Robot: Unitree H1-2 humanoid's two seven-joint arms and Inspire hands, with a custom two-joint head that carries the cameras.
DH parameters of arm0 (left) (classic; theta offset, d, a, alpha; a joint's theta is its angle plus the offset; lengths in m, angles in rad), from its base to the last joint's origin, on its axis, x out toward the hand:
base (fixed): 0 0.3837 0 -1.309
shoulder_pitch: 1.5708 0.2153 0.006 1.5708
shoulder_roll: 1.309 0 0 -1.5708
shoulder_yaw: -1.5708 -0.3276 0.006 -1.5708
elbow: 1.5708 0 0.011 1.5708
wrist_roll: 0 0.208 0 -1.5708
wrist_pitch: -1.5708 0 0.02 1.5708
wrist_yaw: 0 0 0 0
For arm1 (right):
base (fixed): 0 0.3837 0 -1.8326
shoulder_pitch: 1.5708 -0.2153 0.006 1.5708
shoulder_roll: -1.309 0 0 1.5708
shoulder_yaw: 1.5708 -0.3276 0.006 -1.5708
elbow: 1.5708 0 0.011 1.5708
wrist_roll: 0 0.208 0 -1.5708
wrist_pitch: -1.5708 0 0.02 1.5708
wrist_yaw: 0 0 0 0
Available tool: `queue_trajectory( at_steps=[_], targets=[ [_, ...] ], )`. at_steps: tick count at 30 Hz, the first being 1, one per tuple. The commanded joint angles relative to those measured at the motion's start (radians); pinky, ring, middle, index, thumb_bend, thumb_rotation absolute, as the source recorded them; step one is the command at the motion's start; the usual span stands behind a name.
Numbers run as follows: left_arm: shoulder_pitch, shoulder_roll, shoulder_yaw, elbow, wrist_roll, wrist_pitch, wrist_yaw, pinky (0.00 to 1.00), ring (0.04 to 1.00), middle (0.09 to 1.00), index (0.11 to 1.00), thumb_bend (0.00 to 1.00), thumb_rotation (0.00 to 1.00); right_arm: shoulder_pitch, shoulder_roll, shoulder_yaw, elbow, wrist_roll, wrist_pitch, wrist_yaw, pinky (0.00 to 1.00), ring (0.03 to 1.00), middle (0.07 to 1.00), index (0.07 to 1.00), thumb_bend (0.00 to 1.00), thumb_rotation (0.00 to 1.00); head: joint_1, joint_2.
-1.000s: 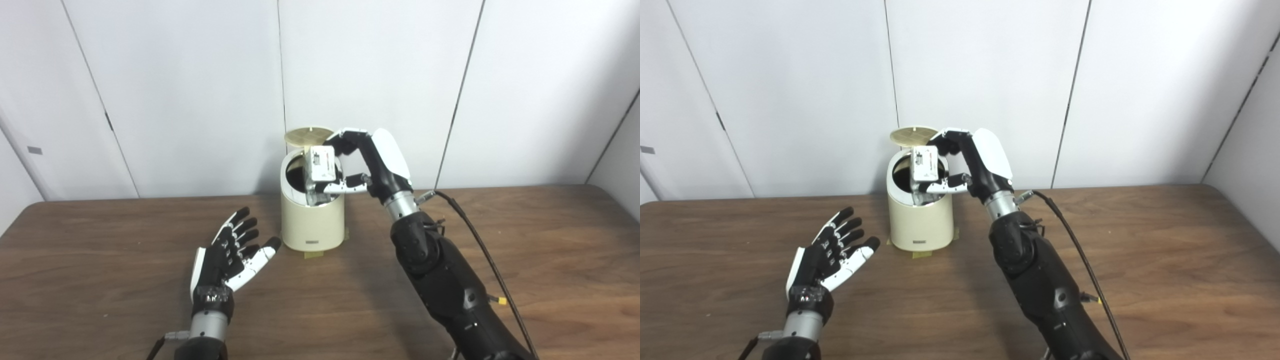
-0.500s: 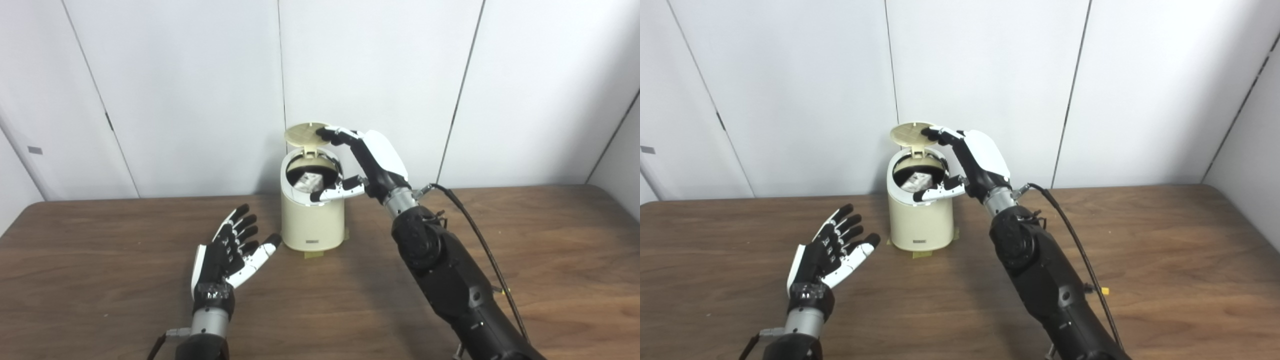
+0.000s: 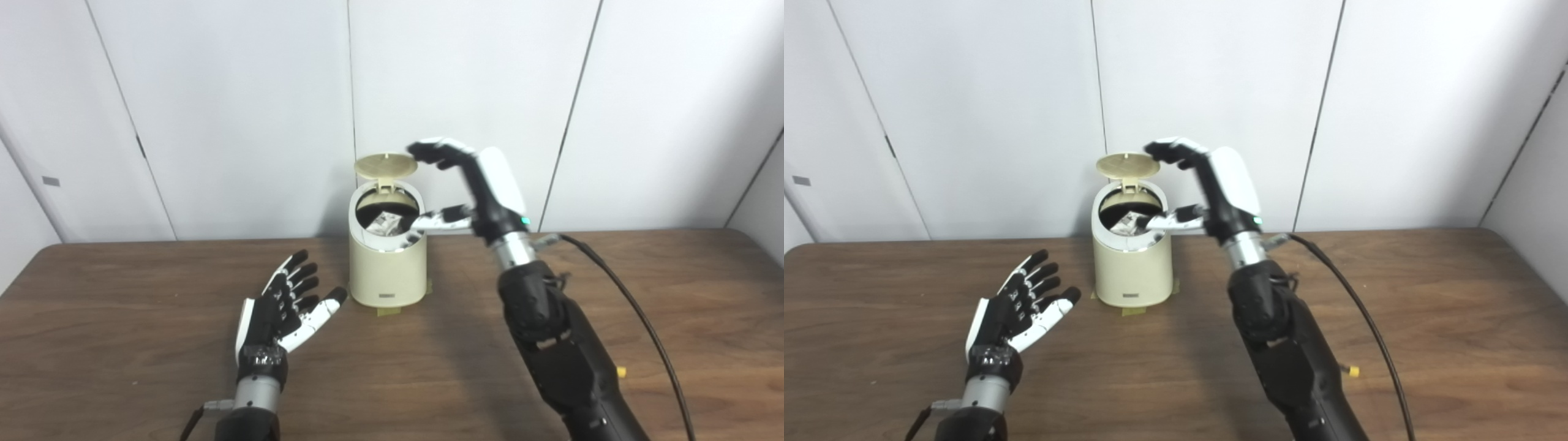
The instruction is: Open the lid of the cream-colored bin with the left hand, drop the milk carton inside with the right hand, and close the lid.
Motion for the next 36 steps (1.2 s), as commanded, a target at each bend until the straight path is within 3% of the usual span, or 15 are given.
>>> queue_trajectory(
  at_steps=[1, 9, 15, 18, 24, 25, 28, 29, 31, 34, 36],
  targets=[
    [-0.026, 0.001, -0.001, -0.035, -0.003, -0.034, -0.002, 0.79, 0.841, 0.846, 0.886, 0.75, 0.24, -0.018, -0.011, -0.016, -0.061, -0.003, 0.016, -0.001, 0.36, 0.413, 0.476, 0.534, 0.52, 0.00, 0.001, 0.003],
    [-0.016, 0.017, 0.004, -0.061, -0.008, -0.014, -0.013, 0.77, 0.825, 0.843, 0.878, 0.76, 0.25, 0.063, -0.031, -0.038, -0.163, 0.049, 0.062, 0.055, 0.37, 0.413, 0.479, 0.519, 0.52, 0.00, 0.023, 0.012],
    [-0.007, 0.029, 0.014, -0.084, -0.016, 0.020, -0.014, 0.80, 0.837, 0.841, 0.868, 0.76, 0.26, 0.119, -0.007, -0.071, -0.215, 0.094, 0.089, 0.053, 0.37, 0.419, 0.472, 0.518, 0.52, 0.00, 0.027, 0.023],
    [-0.007, 0.039, 0.022, -0.091, -0.017, 0.033, -0.014, 0.84, 0.844, 0.841, 0.862, 0.75, 0.29, 0.152, 0.023, -0.099, -0.248, 0.128, 0.136, 0.052, 0.38, 0.431, 0.473, 0.519, 0.52, 0.00, 0.027, 0.024],
    [-0.016, 0.041, 0.067, -0.089, -0.103, 0.034, -0.037, 0.76, 0.805, 0.849, 0.865, 0.66, 0.32, 0.233, 0.058, -0.150, -0.309, 0.298, 0.218, 0.122, 0.48, 0.458, 0.504, 0.488, 0.52, 0.00, 0.013, 0.024],
    [-0.024, 0.045, 0.069, -0.088, -0.115, 0.040, -0.045, 0.77, 0.802, 0.854, 0.869, 0.64, 0.34, 0.250, 0.064, -0.160, -0.320, 0.334, 0.239, 0.133, 0.50, 0.535, 0.505, 0.486, 0.53, 0.00, 0.013, 0.023],
    [-0.054, 0.070, 0.060, -0.087, -0.124, 0.062, -0.069, 0.82, 0.845, 0.890, 0.895, 0.57, 0.46, 0.298, 0.085, -0.181, -0.351, 0.406, 0.285, 0.148, 0.58, 0.636, 0.654, 0.495, 0.52, 0.14, 0.018, 0.018],
    [-0.071, 0.085, 0.051, -0.090, -0.121, 0.073, -0.080, 0.84, 0.861, 0.902, 0.905, 0.56, 0.50, 0.313, 0.094, -0.190, -0.360, 0.436, 0.291, 0.152, 0.60, 0.656, 0.683, 0.593, 0.62, 0.22, 0.019, 0.017],
    [-0.113, 0.118, 0.033, -0.098, -0.107, 0.102, -0.101, 0.85, 0.884, 0.915, 0.905, 0.56, 0.61, 0.339, 0.108, -0.209, -0.372, 0.504, 0.294, 0.163, 0.66, 0.715, 0.737, 0.697, 0.62, 0.34, 0.019, 0.014],
    [-0.191, 0.170, 0.001, -0.095, -0.071, 0.136, -0.124, 0.85, 0.897, 0.913, 0.884, 0.53, 0.73, 0.379, 0.111, -0.222, -0.399, 0.569, 0.309, 0.181, 0.73, 0.774, 0.783, 0.767, 0.63, 0.50, 0.018, 0.011],
    [-0.237, 0.193, -0.009, -0.084, -0.066, 0.147, -0.138, 0.87, 0.910, 0.923, 0.895, 0.50, 0.78, 0.404, 0.106, -0.221, -0.416, 0.587, 0.320, 0.190, 0.77, 0.798, 0.804, 0.799, 0.63, 0.54, 0.017, 0.007]
  ],
)
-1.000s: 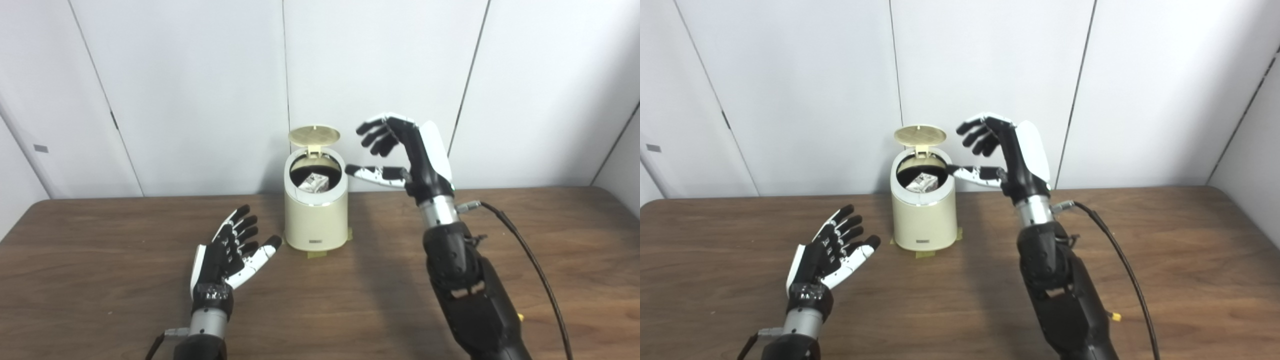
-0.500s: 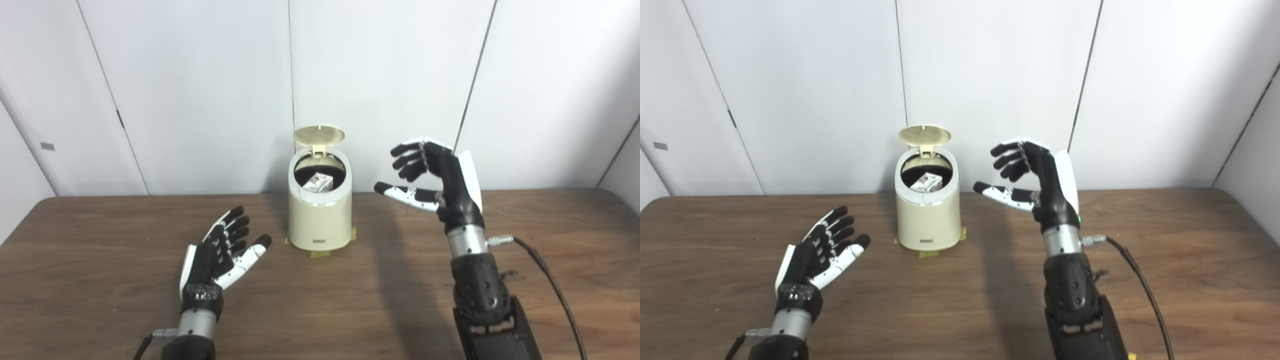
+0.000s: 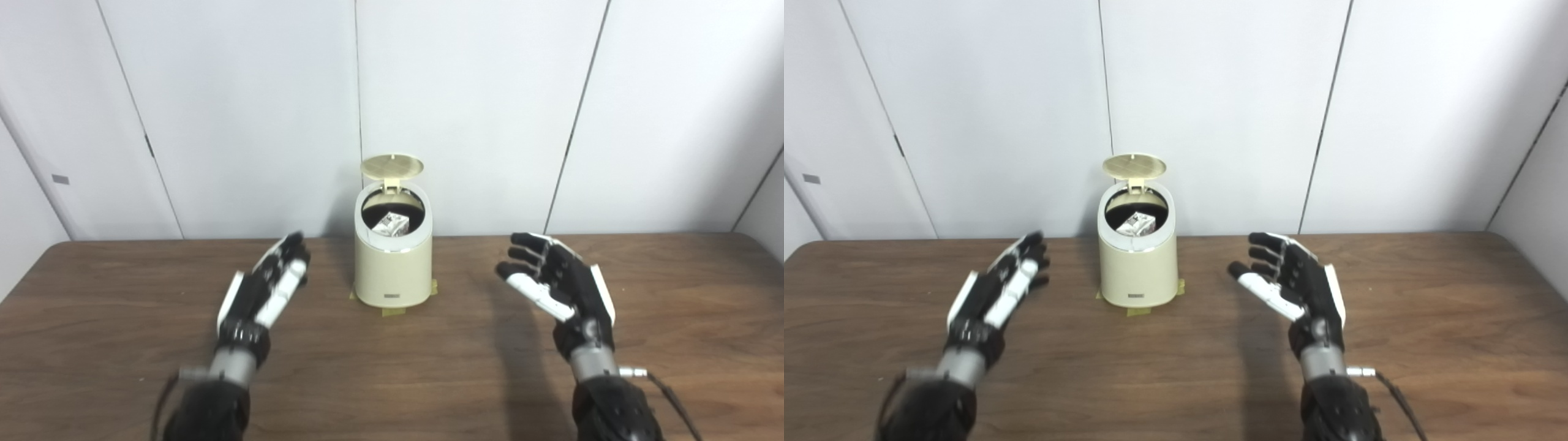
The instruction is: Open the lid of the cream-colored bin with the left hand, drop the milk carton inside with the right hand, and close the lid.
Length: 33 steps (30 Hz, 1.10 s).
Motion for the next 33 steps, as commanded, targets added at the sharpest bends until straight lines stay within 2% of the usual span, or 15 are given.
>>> queue_trajectory(
  at_steps=[1, 3, 6, 10, 14, 19, 28, 33],
  targets=[
    [-0.093, 0.017, -0.007, -0.016, 0.012, -0.001, -0.018, 0.88, 0.913, 0.923, 0.895, 0.51, 0.79, -0.011, -0.010, -0.002, -0.050, 0.026, -0.004, 0.015, 0.78, 0.813, 0.815, 0.816, 0.61, 0.57, 0.001, -0.002],
    [-0.139, 0.029, -0.011, 0.003, 0.015, 0.011, -0.024, 0.89, 0.915, 0.920, 0.891, 0.53, 0.80, 0.015, -0.007, -0.002, -0.060, 0.043, -0.004, 0.019, 0.80, 0.823, 0.831, 0.834, 0.60, 0.62, 0.001, -0.006],
    [-0.185, 0.039, -0.015, 0.026, 0.018, 0.008, -0.036, 0.92, 0.924, 0.923, 0.890, 0.51, 0.82, 0.045, -0.004, 0.008, -0.067, 0.046, -0.019, 0.017, 0.82, 0.827, 0.830, 0.836, 0.57, 0.68, 0.004, -0.009],
    [-0.263, 0.044, -0.026, 0.085, 0.020, -0.009, -0.052, 0.92, 0.925, 0.915, 0.881, 0.48, 0.88, 0.078, 0.004, 0.022, -0.068, 0.019, -0.042, -0.001, 0.82, 0.835, 0.831, 0.835, 0.56, 0.84, 0.012, -0.019],
    [-0.329, 0.042, -0.033, 0.147, 0.016, -0.024, -0.070, 0.91, 0.908, 0.905, 0.889, 0.51, 0.93, 0.101, 0.001, 0.037, -0.048, -0.006, -0.094, -0.004, 0.83, 0.855, 0.858, 0.863, 0.51, 0.79, 0.016, -0.028],
    [-0.387, 0.037, -0.034, 0.201, 0.006, 0.002, -0.086, 0.90, 0.886, 0.874, 0.871, 0.52, 0.93, 0.122, 0.007, 0.046, -0.029, -0.020, -0.132, -0.016, 0.83, 0.857, 0.861, 0.878, 0.49, 0.81, 0.018, -0.036],
    [-0.451, 0.070, -0.082, 0.319, 0.051, -0.075, -0.123, 0.91, 0.899, 0.881, 0.872, 0.49, 1.00, 0.149, 0.030, 0.052, -0.028, -0.003, -0.138, -0.017, 0.78, 0.838, 0.840, 0.867, 0.53, 0.88, 0.015, -0.046],
    [-0.471, 0.086, -0.113, 0.374, 0.083, -0.116, -0.142, 0.90, 0.900, 0.886, 0.873, 0.48, 1.00, 0.154, 0.028, 0.056, -0.016, 0.005, -0.156, -0.003, 0.77, 0.828, 0.820, 0.867, 0.54, 0.86, 0.007, -0.054]
  ],
)
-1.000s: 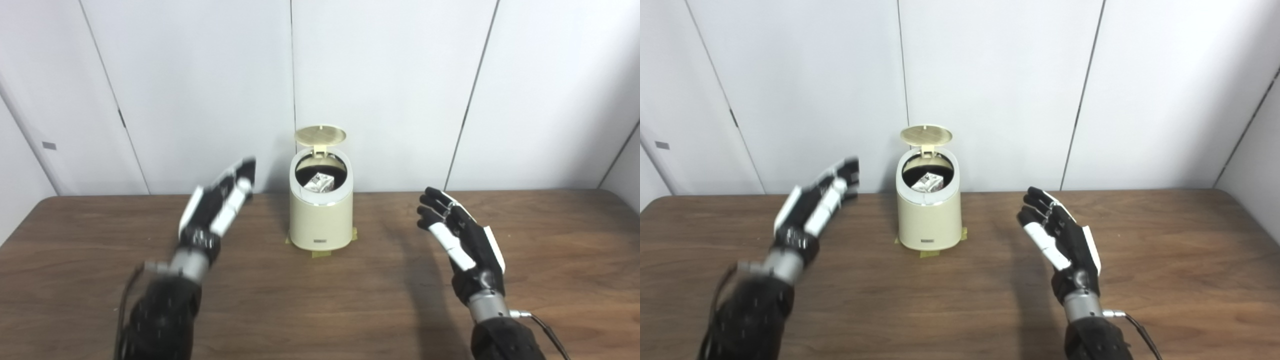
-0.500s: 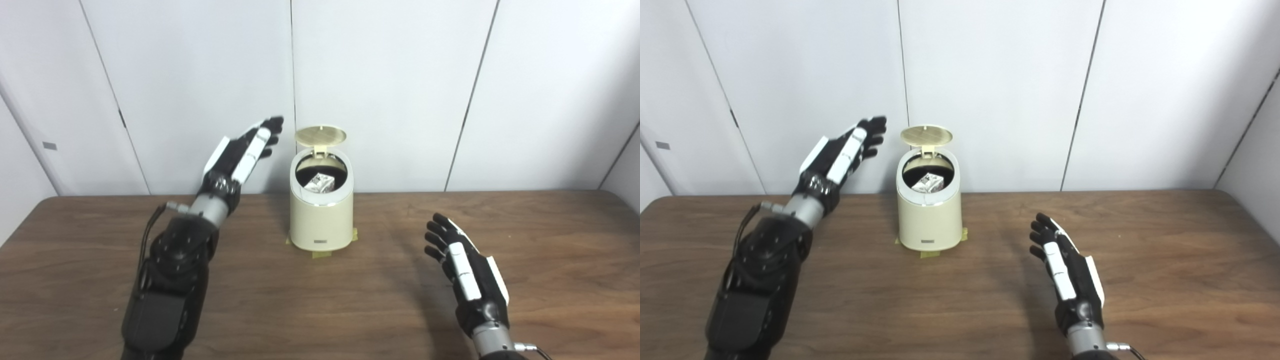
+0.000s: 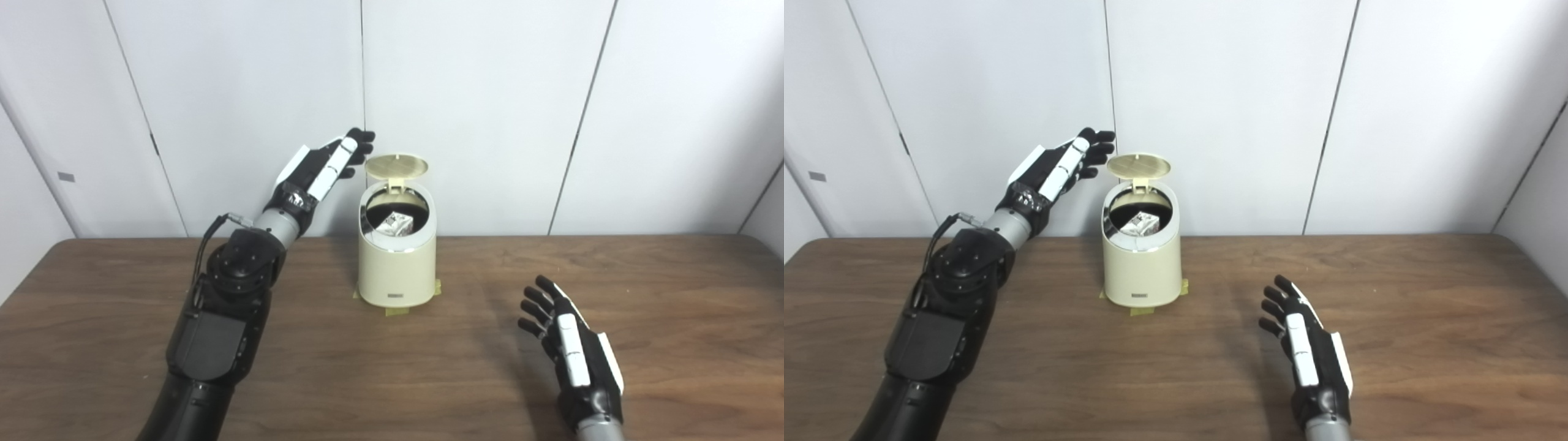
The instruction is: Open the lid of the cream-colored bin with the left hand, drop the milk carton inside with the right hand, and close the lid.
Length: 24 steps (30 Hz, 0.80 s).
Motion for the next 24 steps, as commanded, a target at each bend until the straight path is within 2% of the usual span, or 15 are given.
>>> queue_trajectory(
  at_steps=[1, 5, 7, 12, 20, 24],
  targets=[
    [-0.078, 0.015, -0.015, 0.004, 0.026, -0.063, -0.009, 0.89, 0.901, 0.889, 0.874, 0.49, 1.00, -0.020, -0.002, 0.005, -0.014, 0.011, -0.054, 0.011, 0.77, 0.826, 0.818, 0.866, 0.55, 0.85, 0.001, 0.001],
    [-0.094, 0.023, -0.049, 0.033, 0.065, -0.101, -0.026, 0.92, 0.920, 0.893, 0.885, 0.51, 1.00, -0.014, -0.004, 0.009, -0.010, 0.029, -0.065, 0.028, 0.76, 0.822, 0.814, 0.874, 0.55, 0.87, 0.000, 0.002],
    [-0.104, 0.021, -0.058, 0.045, 0.080, -0.099, -0.028, 0.95, 0.941, 0.894, 0.892, 0.55, 1.00, -0.014, -0.002, 0.009, -0.014, 0.035, -0.057, 0.030, 0.76, 0.812, 0.807, 0.873, 0.55, 0.87, 0.000, 0.002],
    [-0.120, 0.022, -0.082, 0.058, 0.126, -0.115, -0.028, 0.97, 0.952, 0.886, 0.878, 0.54, 1.00, -0.019, -0.004, 0.013, -0.017, 0.036, -0.046, 0.030, 0.76, 0.801, 0.800, 0.878, 0.53, 0.89, 0.000, 0.002],
    [-0.120, 0.043, -0.115, 0.033, 0.193, -0.125, -0.050, 1.00, 0.959, 0.878, 0.853, 0.54, 1.00, -0.028, -0.009, 0.011, -0.009, 0.054, -0.041, 0.034, 0.75, 0.778, 0.786, 0.883, 0.53, 0.89, -0.005, 0.006],
    [-0.112, 0.067, -0.141, -0.002, 0.241, -0.118, -0.065, 0.99, 0.944, 0.864, 0.829, 0.54, 1.00, -0.032, -0.012, 0.014, -0.005, 0.050, -0.036, 0.033, 0.75, 0.776, 0.785, 0.890, 0.50, 0.93, -0.004, 0.011]
  ],
)
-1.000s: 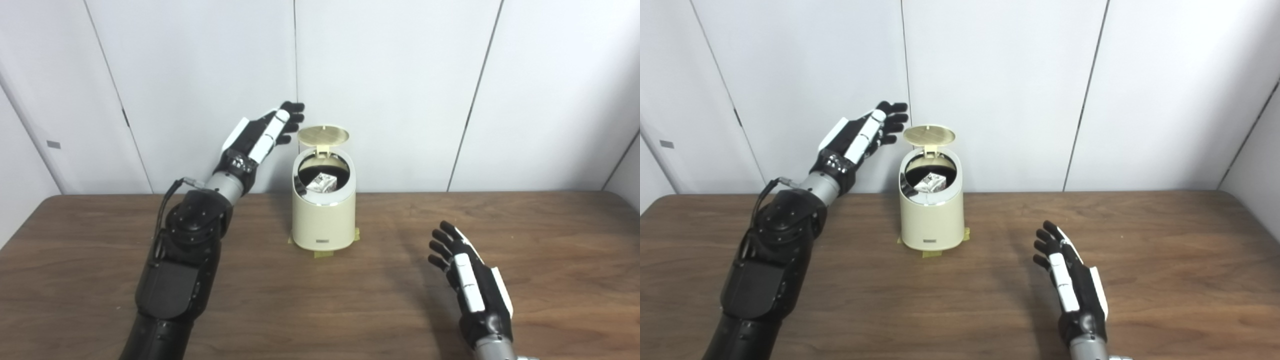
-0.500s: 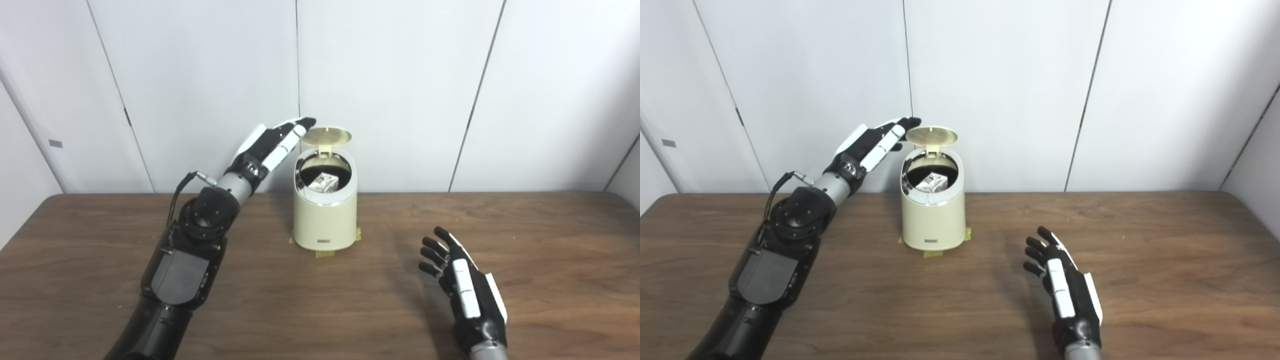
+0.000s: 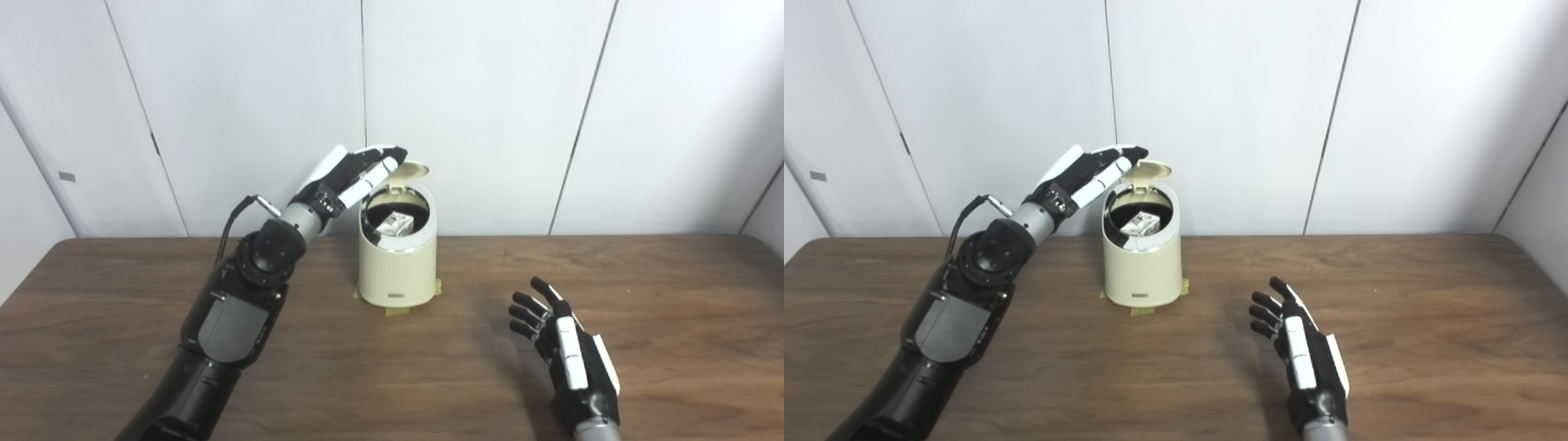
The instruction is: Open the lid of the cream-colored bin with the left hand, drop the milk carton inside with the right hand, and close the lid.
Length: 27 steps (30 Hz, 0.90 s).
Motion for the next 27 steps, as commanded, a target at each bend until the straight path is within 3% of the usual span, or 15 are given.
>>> queue_trajectory(
  at_steps=[1, 6, 11, 18, 27],
  targets=[
    [-0.051, 0.033, -0.014, -0.052, 0.048, -0.026, -0.004, 0.96, 0.924, 0.858, 0.817, 0.54, 1.00, -0.036, -0.003, 0.003, -0.016, 0.005, -0.020, 0.009, 0.74, 0.771, 0.781, 0.890, 0.50, 0.93, 0.000, 0.002],
    [-0.038, 0.080, -0.074, -0.099, 0.186, -0.033, -0.002, 0.83, 0.856, 0.831, 0.771, 0.53, 1.00, -0.043, -0.001, -0.002, -0.019, 0.010, 0.000, 0.002, 0.73, 0.765, 0.769, 0.886, 0.49, 0.96, 0.002, 0.008],
    [-0.028, 0.135, -0.132, -0.112, 0.310, -0.099, -0.012, 0.80, 0.867, 0.833, 0.764, 0.57, 1.00, -0.047, -0.004, -0.007, -0.017, 0.008, 0.010, -0.004, 0.73, 0.774, 0.761, 0.886, 0.49, 0.97, 0.007, 0.016],
    [-0.015, 0.173, -0.168, -0.138, 0.424, -0.166, -0.029, 0.93, 0.857, 0.812, 0.775, 0.55, 1.00, -0.052, -0.009, -0.007, -0.018, 0.012, 0.045, -0.003, 0.74, 0.780, 0.763, 0.885, 0.48, 0.99, 0.002, 0.022],
    [0.025, 0.184, -0.191, -0.170, 0.520, -0.208, -0.082, 0.91, 0.873, 0.806, 0.769, 0.58, 1.00, -0.060, -0.007, -0.018, -0.021, -0.002, 0.077, -0.022, 0.75, 0.784, 0.768, 0.881, 0.48, 0.98, -0.008, 0.032]
  ],
)
